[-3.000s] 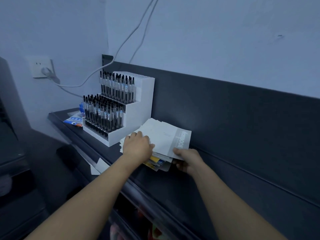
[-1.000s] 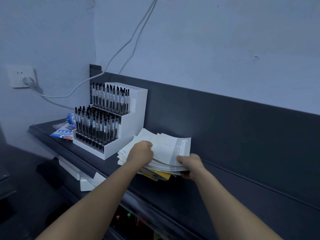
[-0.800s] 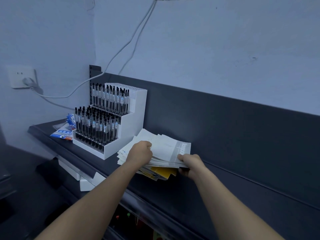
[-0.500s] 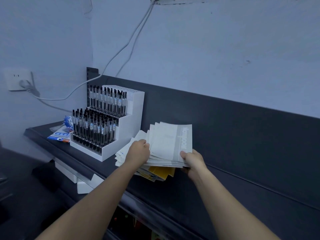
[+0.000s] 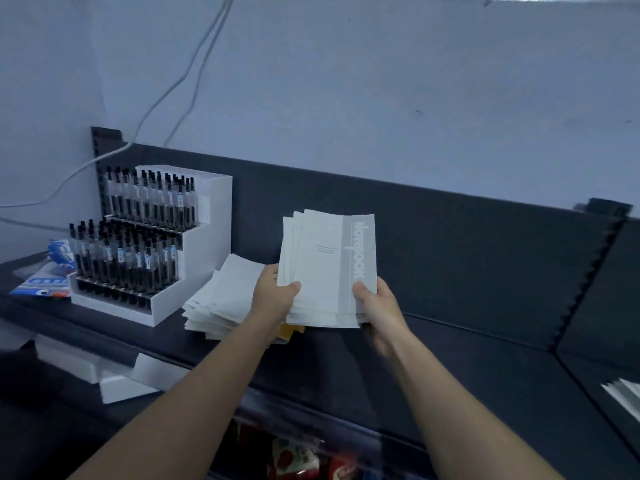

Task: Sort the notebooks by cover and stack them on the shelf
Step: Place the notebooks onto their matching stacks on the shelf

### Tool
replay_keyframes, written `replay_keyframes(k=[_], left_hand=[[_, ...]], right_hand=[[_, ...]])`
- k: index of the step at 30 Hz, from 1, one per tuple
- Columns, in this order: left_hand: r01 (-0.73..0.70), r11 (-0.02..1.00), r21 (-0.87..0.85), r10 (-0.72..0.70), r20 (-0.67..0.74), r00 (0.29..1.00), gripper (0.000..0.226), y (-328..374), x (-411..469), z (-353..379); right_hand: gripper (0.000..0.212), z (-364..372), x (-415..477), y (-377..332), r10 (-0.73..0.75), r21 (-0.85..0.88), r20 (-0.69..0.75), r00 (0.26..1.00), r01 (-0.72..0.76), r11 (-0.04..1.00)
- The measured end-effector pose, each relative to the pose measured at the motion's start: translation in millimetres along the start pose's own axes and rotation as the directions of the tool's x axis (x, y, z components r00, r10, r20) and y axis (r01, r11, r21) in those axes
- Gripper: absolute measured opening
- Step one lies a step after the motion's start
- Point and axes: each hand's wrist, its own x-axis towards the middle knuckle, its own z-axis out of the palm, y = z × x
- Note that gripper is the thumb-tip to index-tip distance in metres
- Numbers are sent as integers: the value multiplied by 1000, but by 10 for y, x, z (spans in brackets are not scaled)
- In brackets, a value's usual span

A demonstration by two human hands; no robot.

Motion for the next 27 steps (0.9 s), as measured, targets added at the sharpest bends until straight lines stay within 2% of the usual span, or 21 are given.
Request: replay_keyframes(k=[4, 8, 12, 15, 27], left_hand=[[-21, 999, -26, 22, 45, 999, 35, -24, -165, 274], [-43, 999, -19, 45, 154, 987, 36, -10, -387, 614], [-55, 998, -14, 56, 244, 968, 37, 58, -644, 1001], [-55, 998, -13, 56, 308, 950, 38, 89, -873, 1326], [-14, 999, -49, 33, 403, 915, 38, 236, -2162, 2800]], right_hand=[[28, -265, -216, -99, -35, -98, -54, 998, 30, 995], [32, -622, -399, -111, -35, -189, -153, 988, 6, 982], [29, -1068, -579, -124, -100, -280, -243, 965, 29, 960], [31, -1433, -730, -118, -126, -297, -311, 942, 30, 954], [37, -3171, -1550, -215, -164, -350, -479, 862, -17, 936]])
